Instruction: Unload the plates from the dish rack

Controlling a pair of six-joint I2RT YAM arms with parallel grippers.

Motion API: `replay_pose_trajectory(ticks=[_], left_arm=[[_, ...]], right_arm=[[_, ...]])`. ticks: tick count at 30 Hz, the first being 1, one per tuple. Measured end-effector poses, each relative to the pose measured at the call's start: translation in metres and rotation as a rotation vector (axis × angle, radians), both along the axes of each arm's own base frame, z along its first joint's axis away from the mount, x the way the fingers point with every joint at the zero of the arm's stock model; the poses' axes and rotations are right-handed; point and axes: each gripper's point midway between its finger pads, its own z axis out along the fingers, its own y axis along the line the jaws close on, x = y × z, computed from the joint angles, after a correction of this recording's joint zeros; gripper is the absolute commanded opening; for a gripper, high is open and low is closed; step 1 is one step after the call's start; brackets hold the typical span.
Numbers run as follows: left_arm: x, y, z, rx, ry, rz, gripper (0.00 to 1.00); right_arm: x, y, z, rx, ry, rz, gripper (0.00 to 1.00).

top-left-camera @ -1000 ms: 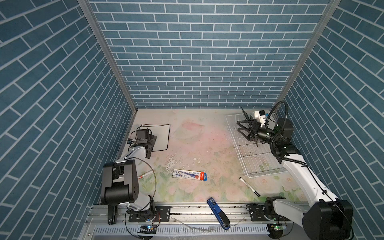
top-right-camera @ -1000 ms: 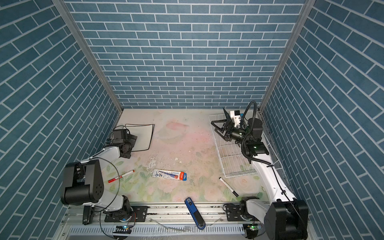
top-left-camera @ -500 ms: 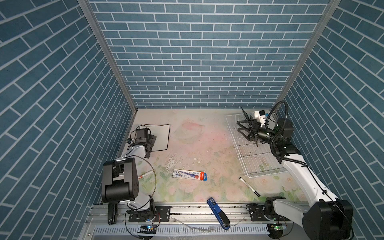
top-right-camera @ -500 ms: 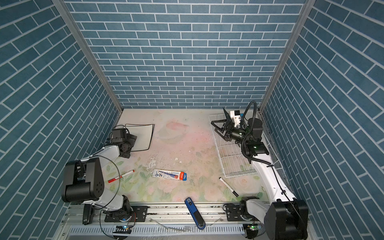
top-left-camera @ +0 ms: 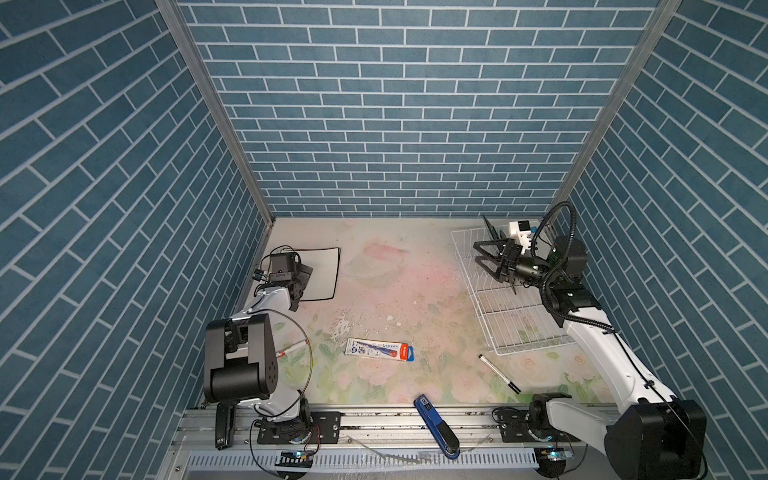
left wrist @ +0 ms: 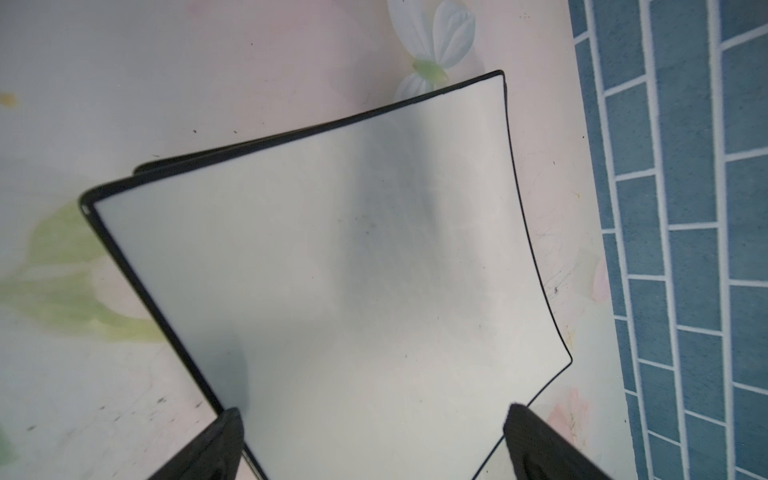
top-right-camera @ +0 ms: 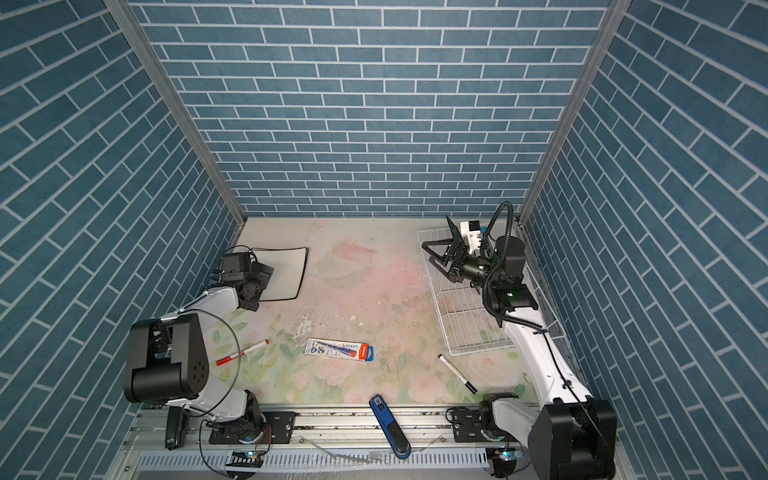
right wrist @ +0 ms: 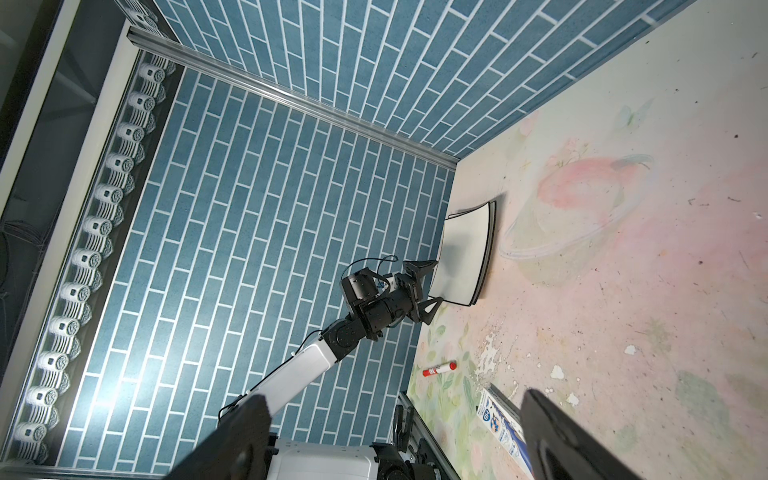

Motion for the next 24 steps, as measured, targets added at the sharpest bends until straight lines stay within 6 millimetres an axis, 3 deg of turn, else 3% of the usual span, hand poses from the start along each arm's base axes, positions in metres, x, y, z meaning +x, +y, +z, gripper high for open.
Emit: replay_pose_trajectory(ticks=[9,18,24], left_arm=[[-0.003,0.001,0.011,0.007,-0.024,-0.002,1.0],[-0.008,0.004,0.047,0.073,-0.097,-0.026,1.0],[-0.013,-0.008,0.077,0.179,-0.155,-0.13,1.0]], right_arm=[[0.0,0.0,0.0,-0.001,0.002,0.0,0.95],[0.0,0.0,0.0,-0.006,-0.008,0.0,0.95],[0.0,-0.001,0.0,-0.011,-0.014,-0.009,0.94]])
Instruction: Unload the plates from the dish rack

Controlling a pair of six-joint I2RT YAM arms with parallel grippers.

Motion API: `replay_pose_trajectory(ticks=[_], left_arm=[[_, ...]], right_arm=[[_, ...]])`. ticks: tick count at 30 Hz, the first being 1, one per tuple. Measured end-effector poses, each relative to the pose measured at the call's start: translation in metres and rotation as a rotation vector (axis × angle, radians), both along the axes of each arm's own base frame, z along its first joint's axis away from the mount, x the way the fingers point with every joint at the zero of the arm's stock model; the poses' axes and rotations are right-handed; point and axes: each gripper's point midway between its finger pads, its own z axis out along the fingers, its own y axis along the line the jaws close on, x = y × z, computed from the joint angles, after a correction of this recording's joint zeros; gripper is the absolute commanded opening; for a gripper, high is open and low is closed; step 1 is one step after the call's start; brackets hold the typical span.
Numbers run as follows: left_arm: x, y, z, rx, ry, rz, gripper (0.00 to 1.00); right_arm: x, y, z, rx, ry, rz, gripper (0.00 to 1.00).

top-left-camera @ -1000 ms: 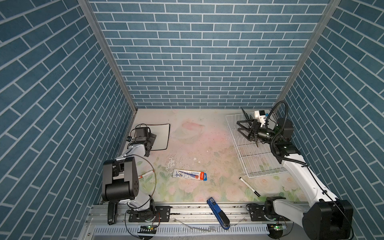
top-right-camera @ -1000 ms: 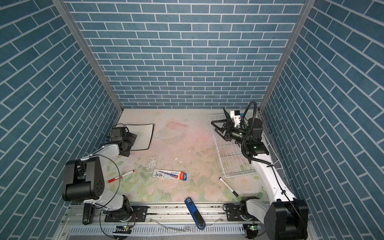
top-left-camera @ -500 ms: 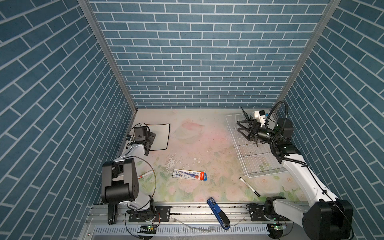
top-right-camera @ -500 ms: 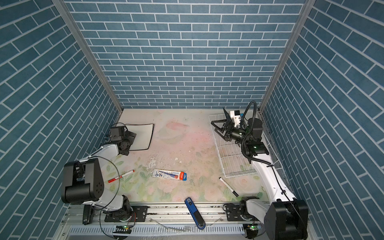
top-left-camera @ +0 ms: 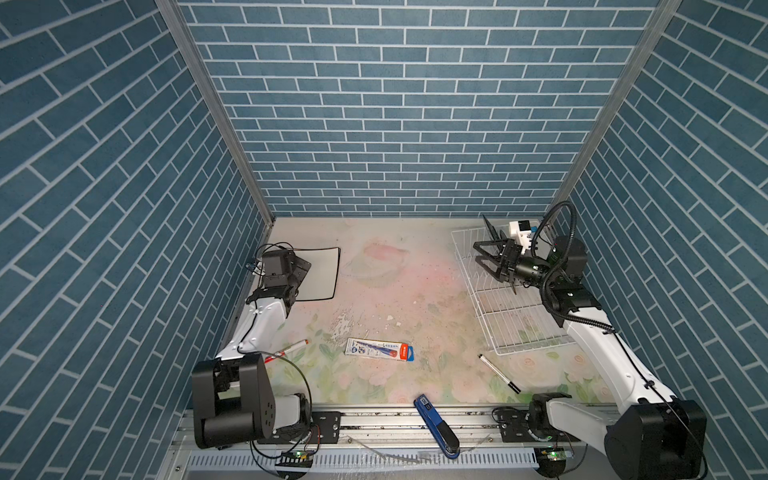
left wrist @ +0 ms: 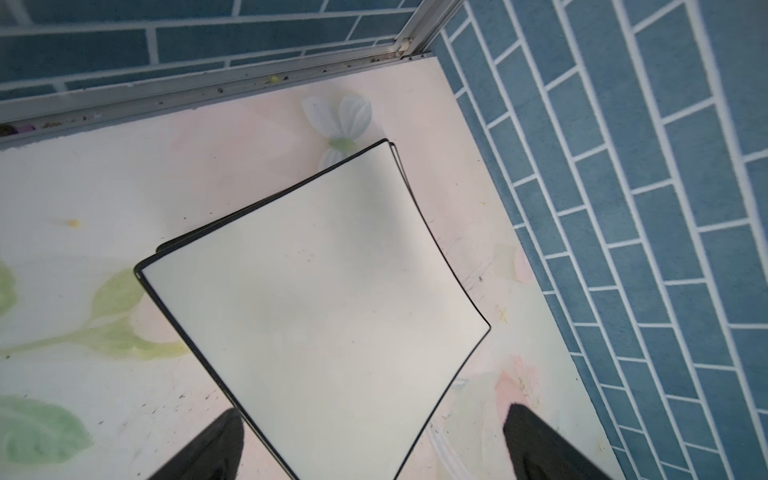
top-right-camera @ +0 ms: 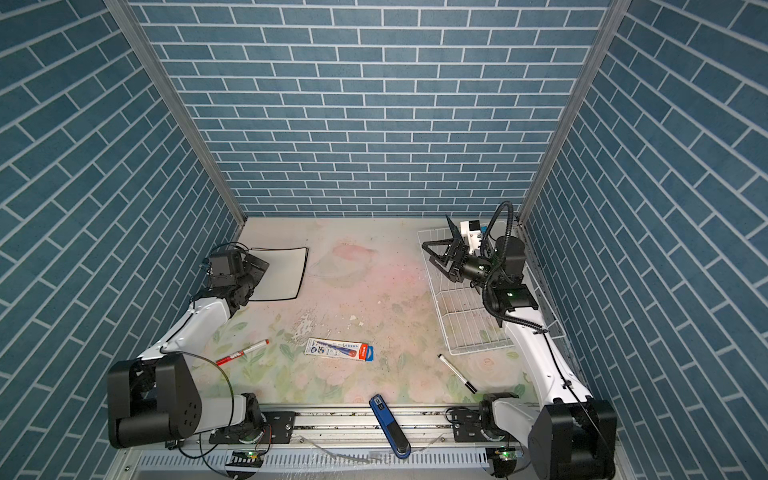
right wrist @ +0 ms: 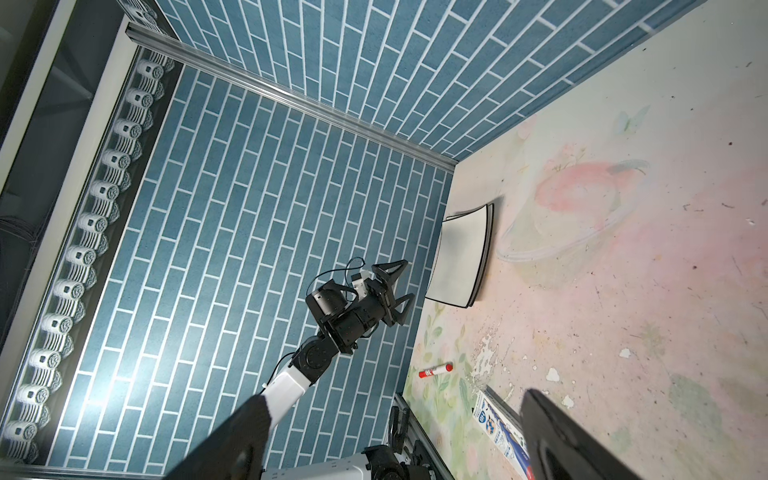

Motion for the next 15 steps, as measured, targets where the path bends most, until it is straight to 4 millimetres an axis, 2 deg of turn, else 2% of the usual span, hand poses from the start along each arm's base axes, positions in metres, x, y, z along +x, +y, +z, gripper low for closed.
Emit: replay_pose_trajectory(ticks=[3,6,15], left_arm=[[-0.003,-0.014,0.016,0.066,-0.03,-0.074,1.0],[-0.004,-0.036,0.031,0.129,-0.058,-0.184,1.0],[-0.017,-0.123,0.058,0.221,-0.141,-0.497,1.0]], right_arm=[[-0.001,-0.003,-0.006,-0.031,0.014,-0.027,0.92],[-0.001,-0.014,-0.022,-0.149,0.058,-0.107,0.92],[-0.005,-0.06,-0.028,-0.505,0.053,-0.306,0.89]])
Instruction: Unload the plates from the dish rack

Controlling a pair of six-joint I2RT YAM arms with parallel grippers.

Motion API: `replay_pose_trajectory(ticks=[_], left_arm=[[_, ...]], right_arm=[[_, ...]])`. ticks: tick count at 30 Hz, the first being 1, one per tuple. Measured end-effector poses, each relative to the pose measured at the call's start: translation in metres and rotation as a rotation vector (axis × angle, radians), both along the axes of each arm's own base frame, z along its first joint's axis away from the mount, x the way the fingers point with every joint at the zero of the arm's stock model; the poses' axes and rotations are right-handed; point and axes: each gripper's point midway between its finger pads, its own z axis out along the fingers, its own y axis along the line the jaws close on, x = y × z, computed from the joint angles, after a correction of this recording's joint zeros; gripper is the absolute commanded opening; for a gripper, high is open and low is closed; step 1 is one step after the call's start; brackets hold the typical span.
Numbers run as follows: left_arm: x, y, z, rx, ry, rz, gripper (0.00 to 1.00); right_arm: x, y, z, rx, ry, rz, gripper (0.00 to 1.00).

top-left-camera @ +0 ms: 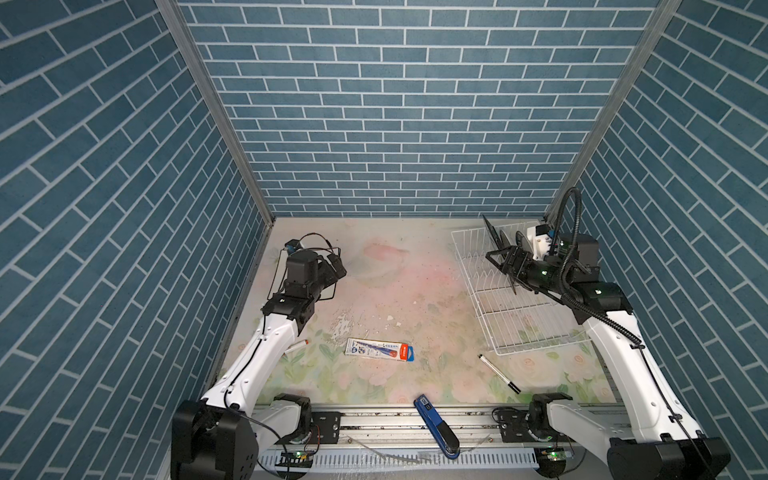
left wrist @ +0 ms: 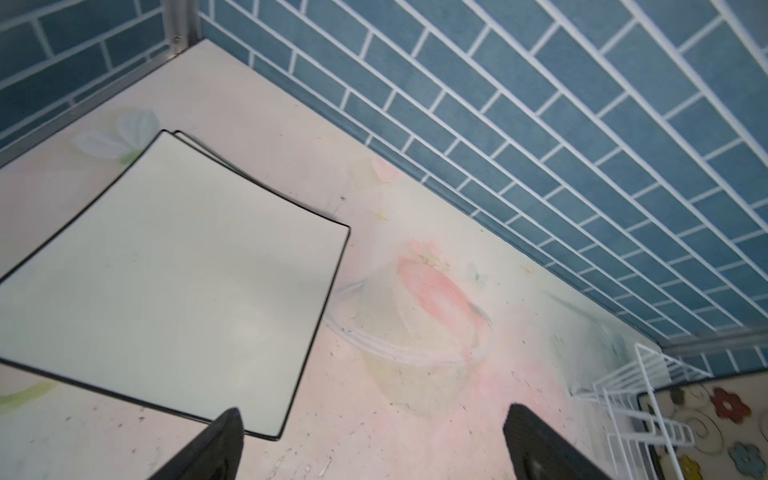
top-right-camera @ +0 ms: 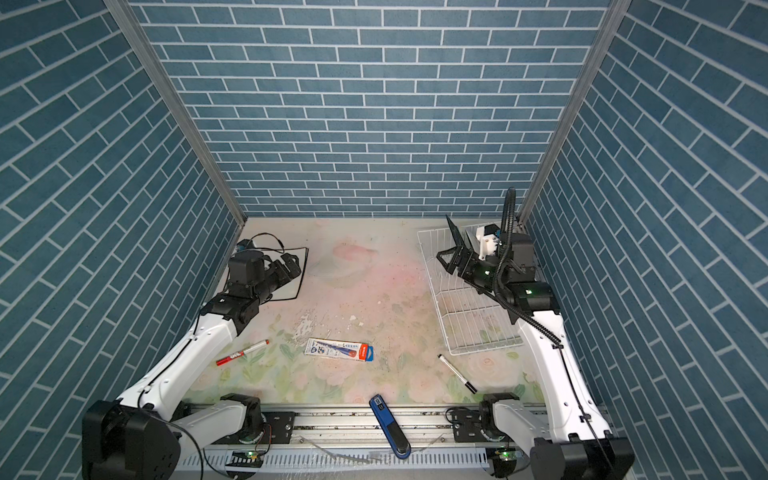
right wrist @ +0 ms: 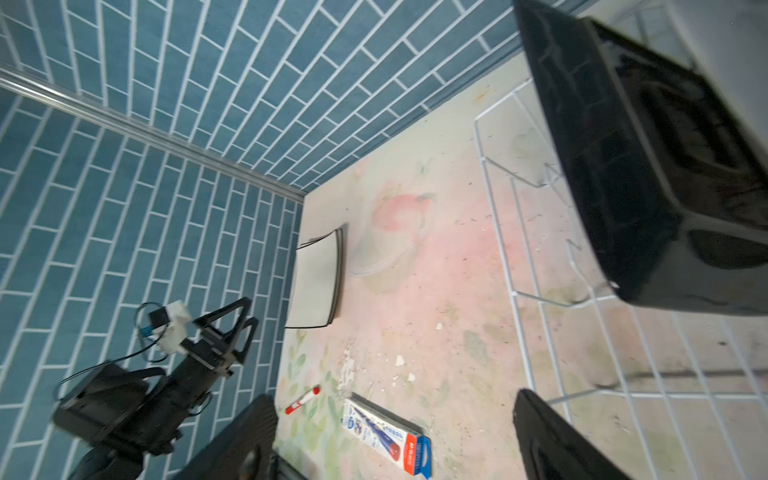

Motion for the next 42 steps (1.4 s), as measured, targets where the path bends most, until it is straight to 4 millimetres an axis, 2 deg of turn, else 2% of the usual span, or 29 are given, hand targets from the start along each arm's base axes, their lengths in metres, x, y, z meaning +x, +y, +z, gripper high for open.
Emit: replay_pose_trajectory(ticks=[5,10,14,22,27,42], left_arm=[[-0.008,-0.039,0.0,-0.011,-0.017,-0.131,1.0],[-0.019,-0.067,-0.008,-0.014,-0.005,-0.213,1.0],[-0.027,-0.082,-0.014,-0.026,0.009,-0.251,1.0],[-0.035,-0.103,-0.016,-0.057,0.009,-0.295,1.0],[-0.039,-0.114,-0.022,-0.057,0.021,-0.324,1.0],[-0.043,-0.115,-0.03,-0.027,0.042,-0.346,1.0]], right_arm=[[-0.007,-0.024,-0.014,-0.159,0.049,-0.077,0.87],[-0.008,-0.045,-0.015,-0.33,0.087,-0.123,0.86],[-0.002,-0.054,-0.017,-0.465,0.106,-0.13,0.85],[0.005,-0.051,-0.042,-0.668,0.186,-0.067,0.85],[0.009,-0.046,-0.048,-0.729,0.199,-0.038,0.85],[0.017,-0.048,-0.061,-0.842,0.229,-0.024,0.85]])
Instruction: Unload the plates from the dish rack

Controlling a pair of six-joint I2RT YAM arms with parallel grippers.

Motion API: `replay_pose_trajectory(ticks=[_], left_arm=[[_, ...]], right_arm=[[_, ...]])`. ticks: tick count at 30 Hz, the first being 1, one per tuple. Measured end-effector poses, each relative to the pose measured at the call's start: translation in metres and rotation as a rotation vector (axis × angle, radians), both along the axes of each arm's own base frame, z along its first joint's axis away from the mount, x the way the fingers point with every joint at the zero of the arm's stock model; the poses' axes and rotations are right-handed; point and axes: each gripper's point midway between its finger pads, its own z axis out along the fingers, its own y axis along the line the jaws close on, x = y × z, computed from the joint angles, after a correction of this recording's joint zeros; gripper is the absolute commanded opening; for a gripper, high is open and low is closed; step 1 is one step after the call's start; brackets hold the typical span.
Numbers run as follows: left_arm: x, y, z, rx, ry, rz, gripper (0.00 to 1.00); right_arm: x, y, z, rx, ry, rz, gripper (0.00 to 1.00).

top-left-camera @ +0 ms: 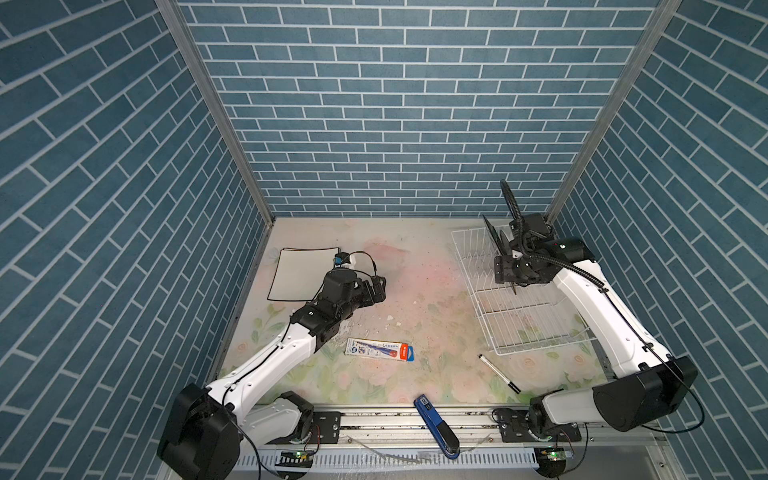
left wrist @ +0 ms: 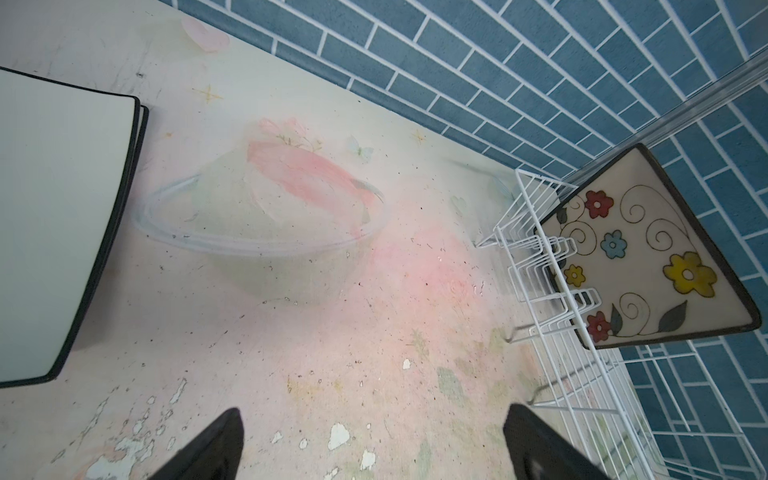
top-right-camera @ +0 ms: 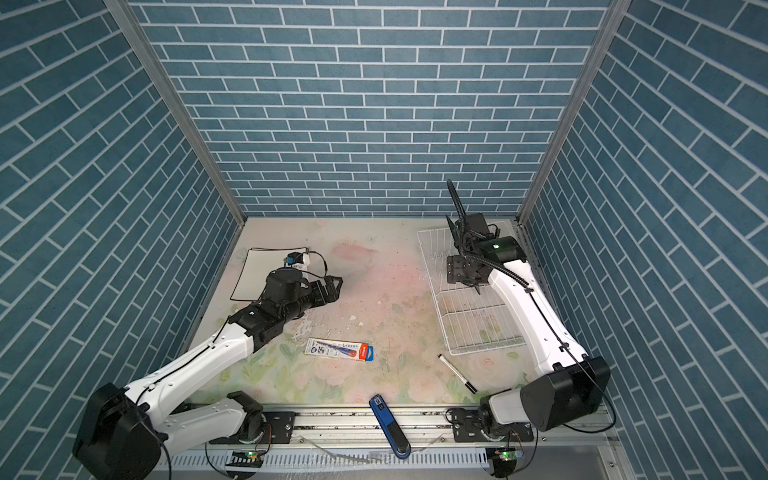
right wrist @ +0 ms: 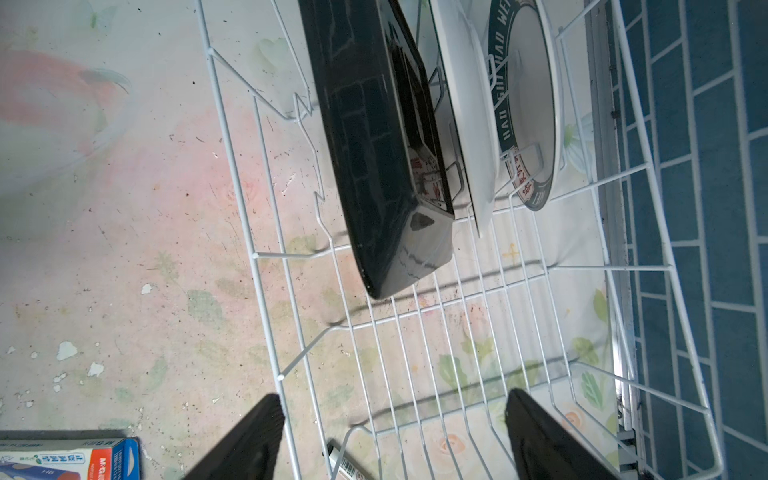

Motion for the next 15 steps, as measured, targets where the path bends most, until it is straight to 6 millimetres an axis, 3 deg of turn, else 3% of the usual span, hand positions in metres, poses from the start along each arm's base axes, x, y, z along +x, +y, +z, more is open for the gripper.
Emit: replay_pose_trajectory(ticks=[15], left_arm=[[0.001,-0.004,-0.019,0.03,0.063,-0.019,1.0]], right_arm=[[0.026,0.002,-0.028,-0.109,0.056,0.026,0.75]])
